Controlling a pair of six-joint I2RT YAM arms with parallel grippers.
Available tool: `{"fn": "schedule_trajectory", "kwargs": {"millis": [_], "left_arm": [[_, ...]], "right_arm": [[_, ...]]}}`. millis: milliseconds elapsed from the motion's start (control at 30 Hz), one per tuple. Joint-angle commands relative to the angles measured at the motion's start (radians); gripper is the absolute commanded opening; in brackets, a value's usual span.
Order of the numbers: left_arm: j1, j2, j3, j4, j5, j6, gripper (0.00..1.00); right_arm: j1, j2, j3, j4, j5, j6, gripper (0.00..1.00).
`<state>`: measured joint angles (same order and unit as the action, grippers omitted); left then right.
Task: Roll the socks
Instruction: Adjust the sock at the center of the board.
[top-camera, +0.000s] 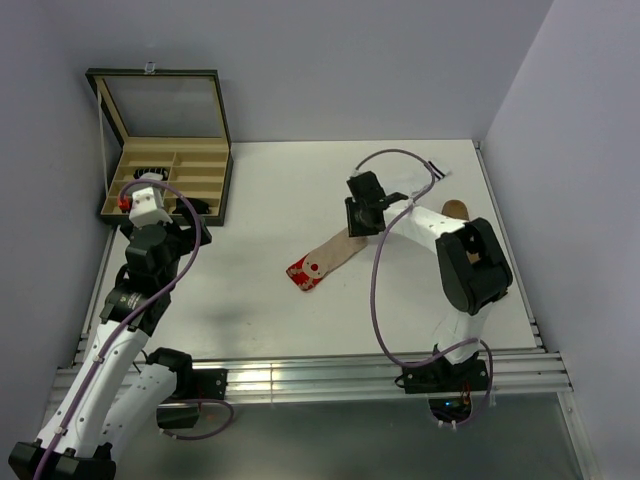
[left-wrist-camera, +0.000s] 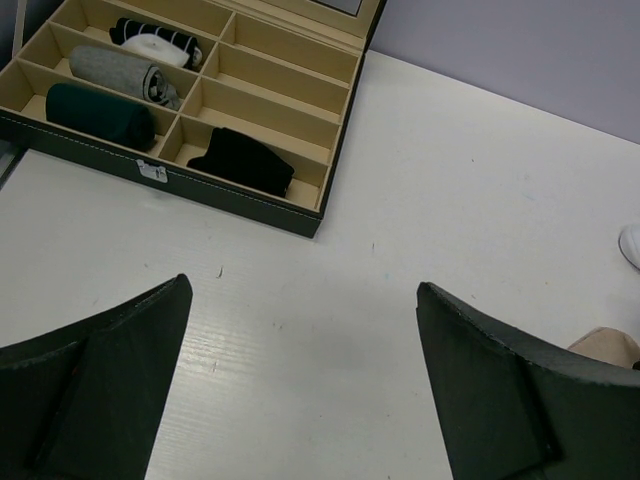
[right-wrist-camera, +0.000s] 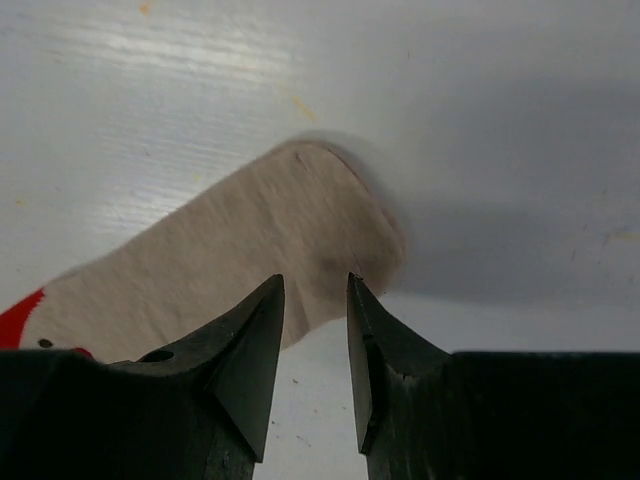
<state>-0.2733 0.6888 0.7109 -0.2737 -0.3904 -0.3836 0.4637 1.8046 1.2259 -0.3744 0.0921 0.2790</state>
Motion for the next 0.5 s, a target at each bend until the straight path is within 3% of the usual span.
{"fn": "schedule_trajectory", "kwargs": {"millis": [0, 467], "left_arm": [[0.006, -0.015, 0.009, 0.031, -0.001, -0.005, 0.99], [0.006, -0.009, 0.007, 0.036, 0.015, 0.0, 0.99]], "right_arm": [[-0.014, -0.05, -0.058, 0.04, -0.002, 0.072, 0.39], [-0.037, 0.186, 0.148, 0.019, -0.023, -0.086, 0.38]]}}
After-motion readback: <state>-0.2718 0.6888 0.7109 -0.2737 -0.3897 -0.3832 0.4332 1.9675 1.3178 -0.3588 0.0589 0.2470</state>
